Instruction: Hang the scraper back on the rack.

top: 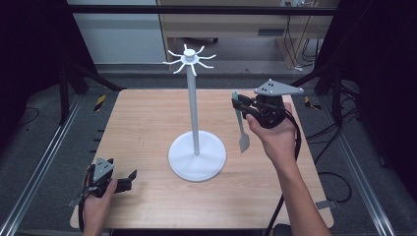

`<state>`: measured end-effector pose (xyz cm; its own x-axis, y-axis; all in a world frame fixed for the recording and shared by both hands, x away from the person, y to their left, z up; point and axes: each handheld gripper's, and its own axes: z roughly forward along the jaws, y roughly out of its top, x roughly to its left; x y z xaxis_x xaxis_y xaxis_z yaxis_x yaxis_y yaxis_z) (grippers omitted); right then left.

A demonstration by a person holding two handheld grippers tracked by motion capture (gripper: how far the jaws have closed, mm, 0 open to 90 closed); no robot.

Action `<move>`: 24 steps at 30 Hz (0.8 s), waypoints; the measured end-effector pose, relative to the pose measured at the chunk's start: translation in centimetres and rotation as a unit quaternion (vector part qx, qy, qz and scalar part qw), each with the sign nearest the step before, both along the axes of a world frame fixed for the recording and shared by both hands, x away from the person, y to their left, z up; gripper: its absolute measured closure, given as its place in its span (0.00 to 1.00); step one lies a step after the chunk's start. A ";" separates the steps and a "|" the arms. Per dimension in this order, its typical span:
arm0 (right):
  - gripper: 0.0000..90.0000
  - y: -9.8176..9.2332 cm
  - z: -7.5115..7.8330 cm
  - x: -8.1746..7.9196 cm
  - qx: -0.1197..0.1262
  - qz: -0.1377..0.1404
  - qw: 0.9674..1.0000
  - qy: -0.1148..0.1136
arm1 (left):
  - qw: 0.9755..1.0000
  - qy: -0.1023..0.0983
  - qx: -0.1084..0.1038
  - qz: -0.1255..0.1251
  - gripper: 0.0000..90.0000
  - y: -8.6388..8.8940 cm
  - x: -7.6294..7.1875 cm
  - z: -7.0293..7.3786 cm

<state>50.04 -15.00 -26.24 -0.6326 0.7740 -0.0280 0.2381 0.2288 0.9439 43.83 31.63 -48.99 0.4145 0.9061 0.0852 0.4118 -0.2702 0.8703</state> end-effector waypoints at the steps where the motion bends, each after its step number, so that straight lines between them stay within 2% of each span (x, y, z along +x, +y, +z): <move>1: 0.83 0.0 0.2 0.0 -0.002 0.002 1.000 -0.002 | 1.000 0.000 0.001 0.000 0.02 0.0 0.0 0.0; 11: 0.83 0.7 2.0 0.0 0.007 0.008 1.000 -0.019 | 1.000 0.000 0.001 -0.001 0.02 0.0 0.0 0.0; 24: 0.83 1.2 3.5 -0.2 0.023 0.023 0.999 -0.038 | 1.000 0.000 0.002 -0.001 0.02 0.0 0.0 0.0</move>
<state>49.84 -13.81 -22.71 -0.6642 0.7463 -0.0432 0.1555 0.1944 0.9685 43.84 31.60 -48.99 0.4168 0.9046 0.0893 0.4115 -0.2753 0.8689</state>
